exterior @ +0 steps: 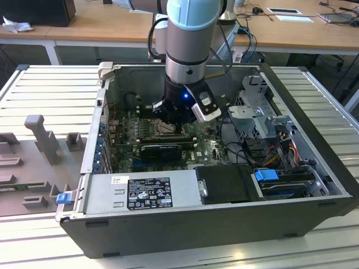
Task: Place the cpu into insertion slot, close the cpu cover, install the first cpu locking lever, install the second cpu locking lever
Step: 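Install the second cpu locking lever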
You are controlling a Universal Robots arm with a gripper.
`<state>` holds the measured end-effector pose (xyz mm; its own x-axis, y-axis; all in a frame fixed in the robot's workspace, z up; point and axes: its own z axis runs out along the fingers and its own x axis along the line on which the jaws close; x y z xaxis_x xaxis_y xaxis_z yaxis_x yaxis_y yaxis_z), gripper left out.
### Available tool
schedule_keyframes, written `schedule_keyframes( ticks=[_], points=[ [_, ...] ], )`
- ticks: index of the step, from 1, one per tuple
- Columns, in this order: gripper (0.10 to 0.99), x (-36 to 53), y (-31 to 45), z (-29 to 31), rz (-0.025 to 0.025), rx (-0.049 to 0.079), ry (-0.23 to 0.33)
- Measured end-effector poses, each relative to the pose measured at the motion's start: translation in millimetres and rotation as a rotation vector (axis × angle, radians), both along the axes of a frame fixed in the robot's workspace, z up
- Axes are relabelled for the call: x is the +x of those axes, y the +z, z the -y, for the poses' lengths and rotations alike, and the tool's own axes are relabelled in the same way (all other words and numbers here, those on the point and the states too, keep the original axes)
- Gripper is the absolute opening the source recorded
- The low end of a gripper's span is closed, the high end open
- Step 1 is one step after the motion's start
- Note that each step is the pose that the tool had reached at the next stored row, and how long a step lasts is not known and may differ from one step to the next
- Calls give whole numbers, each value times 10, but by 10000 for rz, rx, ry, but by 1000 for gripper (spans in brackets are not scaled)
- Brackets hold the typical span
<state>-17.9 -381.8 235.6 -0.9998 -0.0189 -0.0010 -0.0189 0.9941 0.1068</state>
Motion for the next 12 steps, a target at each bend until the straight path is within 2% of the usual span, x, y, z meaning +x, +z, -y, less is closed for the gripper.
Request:
schedule_keyframes(
  ticks=[9, 10, 11, 12],
  points=[
    [106, -217, -7, 8, 0, 141, 195],
    [106, -271, -16, 7, 1, 191, 322],
    [106, -363, -65, 8, 0, 252, 442],
    [106, -417, -136, 8, -1, 265, 518]
  ],
)
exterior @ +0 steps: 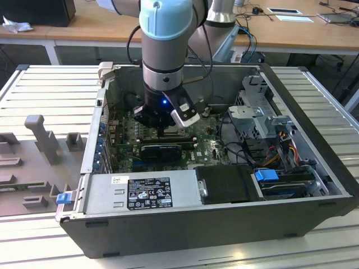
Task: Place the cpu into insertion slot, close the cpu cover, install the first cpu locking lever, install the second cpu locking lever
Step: 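Install the second cpu locking lever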
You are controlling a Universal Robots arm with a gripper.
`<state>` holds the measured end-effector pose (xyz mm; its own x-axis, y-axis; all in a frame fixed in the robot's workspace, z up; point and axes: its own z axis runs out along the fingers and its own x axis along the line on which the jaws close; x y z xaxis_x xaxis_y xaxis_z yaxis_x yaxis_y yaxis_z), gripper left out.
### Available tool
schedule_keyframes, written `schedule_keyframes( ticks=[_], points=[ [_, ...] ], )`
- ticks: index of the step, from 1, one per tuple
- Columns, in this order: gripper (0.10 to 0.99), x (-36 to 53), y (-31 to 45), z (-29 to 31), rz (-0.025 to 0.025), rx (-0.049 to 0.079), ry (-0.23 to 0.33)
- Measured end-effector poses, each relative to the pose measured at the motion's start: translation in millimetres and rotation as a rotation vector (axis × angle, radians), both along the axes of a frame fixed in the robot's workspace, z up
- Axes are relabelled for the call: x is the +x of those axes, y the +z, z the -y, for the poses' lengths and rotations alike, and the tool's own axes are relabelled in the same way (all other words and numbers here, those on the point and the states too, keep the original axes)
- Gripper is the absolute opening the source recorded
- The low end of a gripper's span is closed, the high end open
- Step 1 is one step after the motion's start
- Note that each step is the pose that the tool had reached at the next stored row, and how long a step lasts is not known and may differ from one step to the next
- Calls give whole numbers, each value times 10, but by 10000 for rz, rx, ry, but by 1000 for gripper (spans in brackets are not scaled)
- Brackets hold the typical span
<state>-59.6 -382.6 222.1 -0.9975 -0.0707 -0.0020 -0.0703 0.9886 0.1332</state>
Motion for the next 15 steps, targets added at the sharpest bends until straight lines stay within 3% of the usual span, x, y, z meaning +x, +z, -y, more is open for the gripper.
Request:
schedule_keyframes(
  ticks=[6, 11, 15],
  points=[
    [106, -20, -91, 1, 3, 108, 18],
    [106, -93, -124, 55, 61, 608, 18],
    [106, -106, -156, 81, 97, 810, 20]
  ],
)
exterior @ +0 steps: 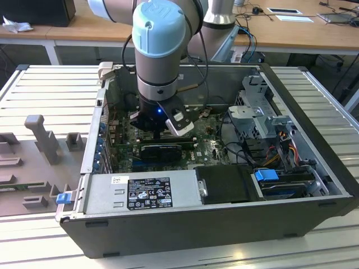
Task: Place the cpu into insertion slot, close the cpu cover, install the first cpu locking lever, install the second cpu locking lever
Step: 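Install the second cpu locking lever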
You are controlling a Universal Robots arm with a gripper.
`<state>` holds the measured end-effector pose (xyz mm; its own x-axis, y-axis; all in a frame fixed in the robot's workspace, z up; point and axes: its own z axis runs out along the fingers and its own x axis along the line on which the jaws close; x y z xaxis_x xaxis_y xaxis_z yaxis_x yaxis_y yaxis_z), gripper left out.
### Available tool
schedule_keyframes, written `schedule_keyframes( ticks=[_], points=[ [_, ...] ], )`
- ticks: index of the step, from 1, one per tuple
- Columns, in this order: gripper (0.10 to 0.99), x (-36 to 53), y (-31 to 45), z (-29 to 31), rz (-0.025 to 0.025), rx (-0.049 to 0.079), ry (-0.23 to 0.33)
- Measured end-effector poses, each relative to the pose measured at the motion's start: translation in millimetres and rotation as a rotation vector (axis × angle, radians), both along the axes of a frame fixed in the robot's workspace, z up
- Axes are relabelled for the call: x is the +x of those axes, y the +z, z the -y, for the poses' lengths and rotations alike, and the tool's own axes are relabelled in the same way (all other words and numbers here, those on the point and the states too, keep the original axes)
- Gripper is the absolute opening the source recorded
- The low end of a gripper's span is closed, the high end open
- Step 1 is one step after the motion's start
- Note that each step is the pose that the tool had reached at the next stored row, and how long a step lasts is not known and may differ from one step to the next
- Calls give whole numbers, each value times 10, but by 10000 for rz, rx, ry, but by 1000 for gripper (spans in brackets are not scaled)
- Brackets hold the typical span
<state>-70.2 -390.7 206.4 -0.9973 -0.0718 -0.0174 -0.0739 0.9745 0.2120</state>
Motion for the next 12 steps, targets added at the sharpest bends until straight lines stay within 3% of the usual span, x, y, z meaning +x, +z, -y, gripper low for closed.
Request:
schedule_keyframes(
  ticks=[6, 12],
  points=[
    [106, -27, -35, 22, 62, 369, 25],
    [106, -46, -71, 34, 101, 640, 46]
  ],
)
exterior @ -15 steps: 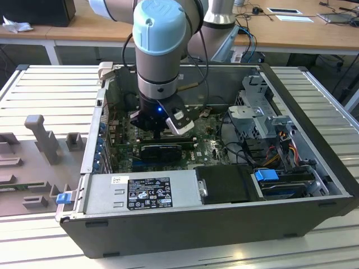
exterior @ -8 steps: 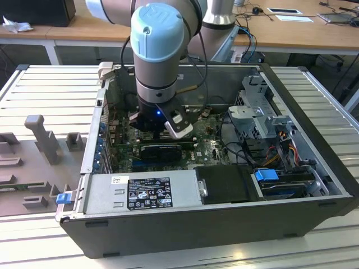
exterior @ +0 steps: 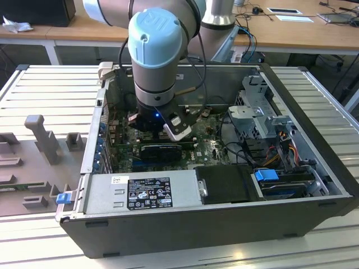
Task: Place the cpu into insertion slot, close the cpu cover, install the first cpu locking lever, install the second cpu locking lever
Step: 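Install the second cpu locking lever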
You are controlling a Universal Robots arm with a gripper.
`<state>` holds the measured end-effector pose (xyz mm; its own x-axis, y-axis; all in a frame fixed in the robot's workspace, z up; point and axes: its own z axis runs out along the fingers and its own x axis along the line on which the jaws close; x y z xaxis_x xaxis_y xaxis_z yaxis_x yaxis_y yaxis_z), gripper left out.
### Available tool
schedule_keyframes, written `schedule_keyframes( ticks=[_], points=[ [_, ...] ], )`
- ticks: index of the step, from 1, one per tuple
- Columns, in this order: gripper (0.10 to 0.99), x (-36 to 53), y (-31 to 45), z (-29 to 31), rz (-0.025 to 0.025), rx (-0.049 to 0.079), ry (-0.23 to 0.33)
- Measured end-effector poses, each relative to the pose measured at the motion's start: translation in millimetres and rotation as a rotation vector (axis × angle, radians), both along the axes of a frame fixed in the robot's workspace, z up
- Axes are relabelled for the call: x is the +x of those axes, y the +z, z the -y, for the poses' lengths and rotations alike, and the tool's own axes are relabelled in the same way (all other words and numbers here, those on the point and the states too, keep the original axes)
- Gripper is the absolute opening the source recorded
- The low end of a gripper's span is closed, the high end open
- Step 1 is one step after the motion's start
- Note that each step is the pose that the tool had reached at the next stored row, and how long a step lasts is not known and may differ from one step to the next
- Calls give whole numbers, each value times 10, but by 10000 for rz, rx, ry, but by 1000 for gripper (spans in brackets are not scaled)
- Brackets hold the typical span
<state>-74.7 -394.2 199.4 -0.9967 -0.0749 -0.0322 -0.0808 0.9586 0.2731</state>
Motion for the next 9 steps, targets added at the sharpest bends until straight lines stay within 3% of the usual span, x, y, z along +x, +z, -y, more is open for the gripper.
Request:
schedule_keyframes(
  ticks=[4, 9],
  points=[
    [106, -7, -34, 0, 26, 181, 24],
    [106, -17, -18, 1, 39, 255, 29]
  ],
)
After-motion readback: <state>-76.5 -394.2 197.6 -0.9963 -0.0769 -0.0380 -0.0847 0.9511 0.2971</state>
